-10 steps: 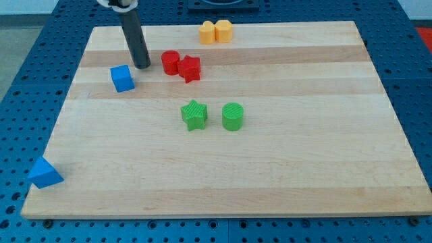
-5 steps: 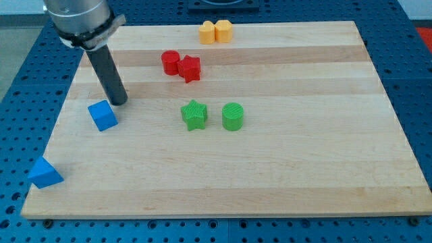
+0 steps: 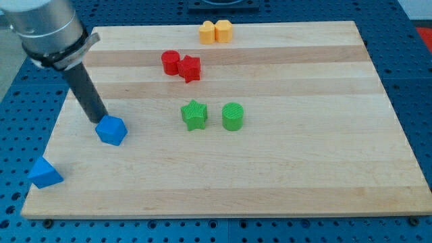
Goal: Place the blue cube to the right of blue triangle
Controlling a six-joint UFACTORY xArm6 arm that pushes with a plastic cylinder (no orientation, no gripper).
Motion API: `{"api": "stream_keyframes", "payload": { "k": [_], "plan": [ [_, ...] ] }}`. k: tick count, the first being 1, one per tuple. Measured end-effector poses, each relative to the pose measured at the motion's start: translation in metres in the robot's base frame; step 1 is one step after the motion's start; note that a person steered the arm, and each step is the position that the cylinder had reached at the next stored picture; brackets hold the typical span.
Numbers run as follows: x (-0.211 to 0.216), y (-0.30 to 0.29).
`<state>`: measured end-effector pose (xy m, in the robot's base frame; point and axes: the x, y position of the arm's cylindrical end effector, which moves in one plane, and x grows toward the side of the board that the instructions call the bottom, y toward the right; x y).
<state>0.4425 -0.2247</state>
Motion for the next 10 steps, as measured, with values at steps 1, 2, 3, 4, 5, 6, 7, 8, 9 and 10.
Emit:
{"api": "stream_keyframes", "payload": {
  "k": [1, 2, 3, 4, 5, 6, 7, 8, 9, 10],
  "plan": [
    [-0.006, 0.009],
    [0.015, 0.026],
    [0.054, 0.027],
    [0.078, 0.027],
    [0.069, 0.039],
    [0.065, 0.074],
    [0.083, 0.106],
    [0.096, 0.107],
    [0.096, 0.086],
    [0.096, 0.06]
  ]
}}
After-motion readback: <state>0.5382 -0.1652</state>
